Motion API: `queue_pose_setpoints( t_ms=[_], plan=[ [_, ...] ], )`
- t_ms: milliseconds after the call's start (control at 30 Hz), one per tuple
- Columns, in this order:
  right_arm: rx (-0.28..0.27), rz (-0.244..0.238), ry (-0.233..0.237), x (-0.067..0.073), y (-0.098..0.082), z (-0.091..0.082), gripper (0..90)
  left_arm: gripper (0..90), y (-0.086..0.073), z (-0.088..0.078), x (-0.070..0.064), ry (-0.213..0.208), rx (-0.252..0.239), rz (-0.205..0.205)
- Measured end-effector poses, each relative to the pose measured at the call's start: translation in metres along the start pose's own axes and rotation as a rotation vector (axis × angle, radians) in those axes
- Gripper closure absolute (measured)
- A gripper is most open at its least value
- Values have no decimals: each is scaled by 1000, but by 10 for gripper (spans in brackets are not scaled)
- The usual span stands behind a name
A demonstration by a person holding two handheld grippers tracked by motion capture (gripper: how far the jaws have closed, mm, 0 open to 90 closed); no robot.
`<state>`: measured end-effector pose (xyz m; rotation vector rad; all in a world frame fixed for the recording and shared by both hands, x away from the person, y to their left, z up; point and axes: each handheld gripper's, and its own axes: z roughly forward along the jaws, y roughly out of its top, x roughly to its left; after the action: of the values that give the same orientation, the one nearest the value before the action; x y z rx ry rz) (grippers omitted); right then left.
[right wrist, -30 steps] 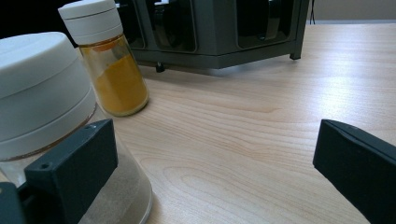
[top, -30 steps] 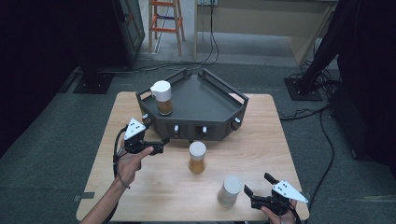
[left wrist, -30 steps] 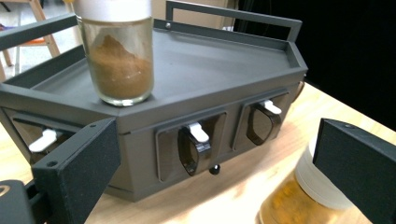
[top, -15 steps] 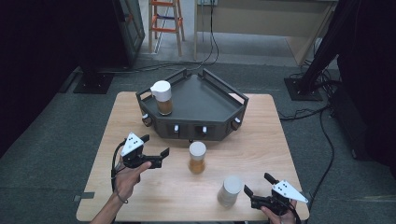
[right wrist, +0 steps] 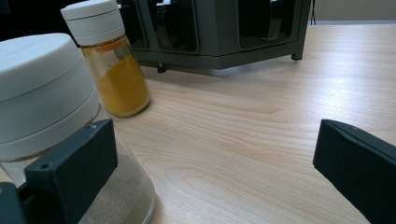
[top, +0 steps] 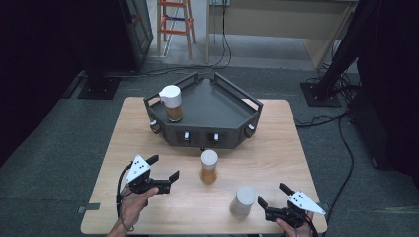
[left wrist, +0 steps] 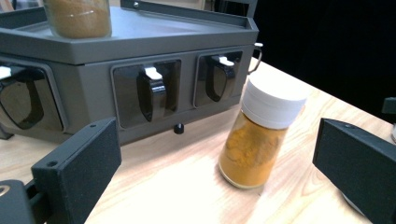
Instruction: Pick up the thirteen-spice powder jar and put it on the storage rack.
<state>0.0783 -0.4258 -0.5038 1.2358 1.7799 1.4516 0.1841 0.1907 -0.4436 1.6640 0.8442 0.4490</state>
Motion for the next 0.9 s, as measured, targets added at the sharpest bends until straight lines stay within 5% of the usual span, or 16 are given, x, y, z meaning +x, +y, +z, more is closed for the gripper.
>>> queue_pose_setpoints(
  t_ms=[900],
  plan=[
    [4,6,9,-2,0,2,0,9,-57,-23,-12,-38,-6,-1]
  ],
)
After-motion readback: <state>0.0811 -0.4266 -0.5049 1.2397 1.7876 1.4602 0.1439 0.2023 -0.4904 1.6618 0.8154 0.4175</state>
